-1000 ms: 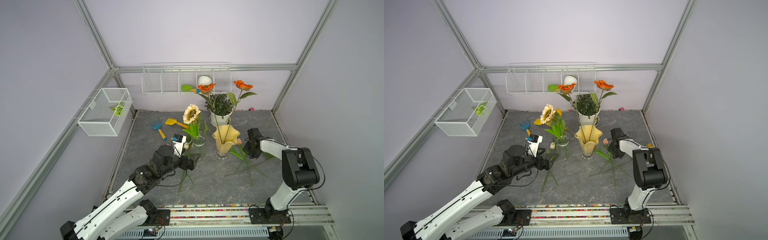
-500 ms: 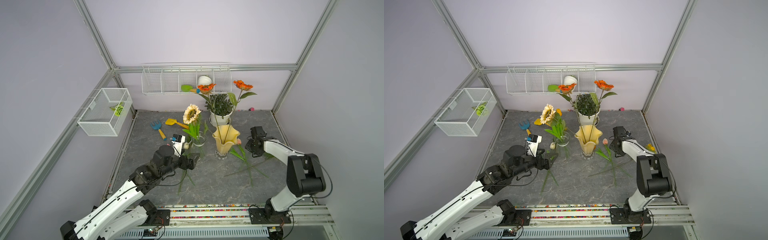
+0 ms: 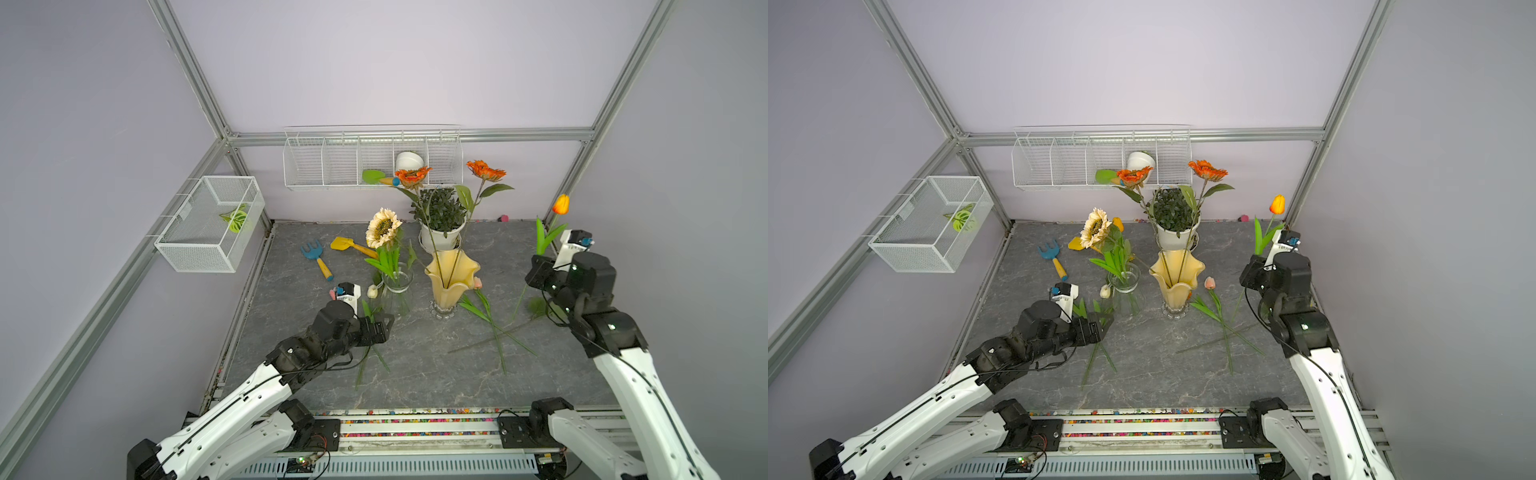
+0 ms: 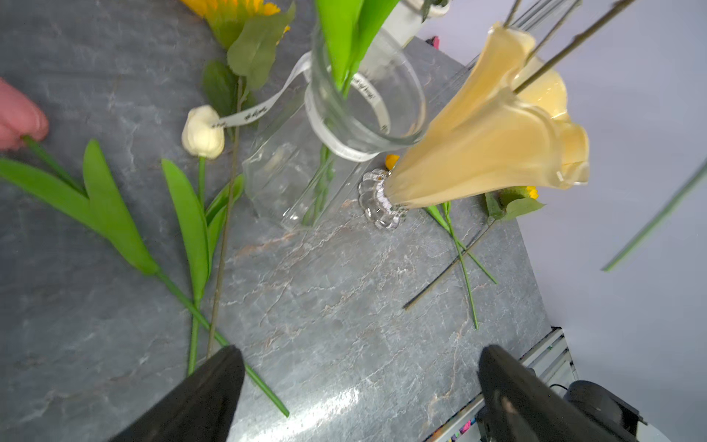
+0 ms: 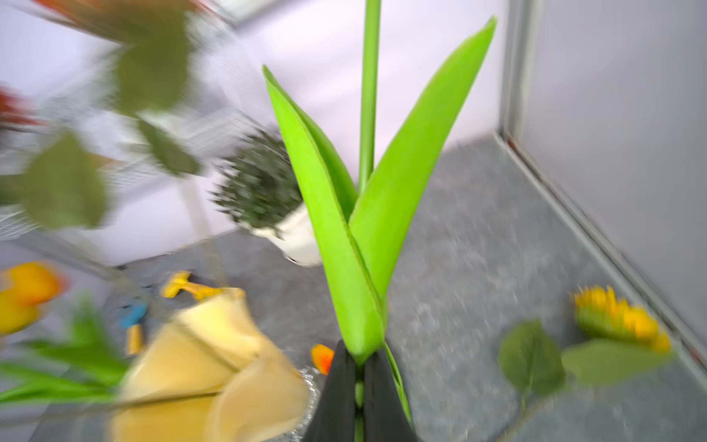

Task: Arrange the flowers in different vases according to their variety
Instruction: Pick up the flower at the center of the board, then insert the flower into the vase.

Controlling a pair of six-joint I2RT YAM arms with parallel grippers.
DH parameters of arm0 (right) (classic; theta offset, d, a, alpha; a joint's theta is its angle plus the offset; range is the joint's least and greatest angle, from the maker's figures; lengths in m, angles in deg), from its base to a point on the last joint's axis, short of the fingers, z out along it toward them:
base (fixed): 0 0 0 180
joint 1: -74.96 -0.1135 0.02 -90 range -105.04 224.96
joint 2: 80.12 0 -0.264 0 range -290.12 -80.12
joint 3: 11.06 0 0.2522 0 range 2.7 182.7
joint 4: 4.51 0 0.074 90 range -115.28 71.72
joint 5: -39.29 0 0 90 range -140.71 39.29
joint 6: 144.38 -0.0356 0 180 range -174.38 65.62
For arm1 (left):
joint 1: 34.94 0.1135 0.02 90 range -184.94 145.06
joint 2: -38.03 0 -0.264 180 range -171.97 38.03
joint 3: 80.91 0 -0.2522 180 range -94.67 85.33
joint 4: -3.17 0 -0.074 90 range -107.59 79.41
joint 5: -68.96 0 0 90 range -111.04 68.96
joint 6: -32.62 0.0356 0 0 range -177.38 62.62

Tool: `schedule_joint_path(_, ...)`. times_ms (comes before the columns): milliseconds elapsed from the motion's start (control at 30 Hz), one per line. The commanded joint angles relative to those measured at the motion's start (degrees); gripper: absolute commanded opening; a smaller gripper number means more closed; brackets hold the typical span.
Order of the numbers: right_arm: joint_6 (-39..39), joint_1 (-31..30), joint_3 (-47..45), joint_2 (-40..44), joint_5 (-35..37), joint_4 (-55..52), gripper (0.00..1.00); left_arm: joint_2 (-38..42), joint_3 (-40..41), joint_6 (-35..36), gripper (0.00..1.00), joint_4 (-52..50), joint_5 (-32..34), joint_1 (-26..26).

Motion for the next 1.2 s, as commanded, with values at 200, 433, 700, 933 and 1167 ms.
schedule_joint_path(200,14.9,-17.0,5.1,9.8,-11.9,2.8,0.00,6.2,12.5,-13.9,0.98,9.0,-7.4,10.4)
schedule_joint_path(433,21.2,-30.6,3.2,7.9,-13.4,5.8,0.00,3.9,14.0,-13.0,0.97,12.4,-9.3,13.3)
schedule_joint_path(700,41.4,-60.5,9.3,-6.9,9.7,4.3,0.00,4.2,13.8,-11.5,0.97,13.2,-8.0,13.5)
schedule_joint_path(933,43.4,-63.8,10.0,-15.5,5.7,11.1,0.00,5.6,13.4,-11.1,0.97,10.6,-6.1,13.5)
schedule_joint_path(1167,42.8,-60.3,8.2,-25.3,4.4,25.4,0.00,8.6,15.8,-13.0,0.97,11.1,-4.8,14.2)
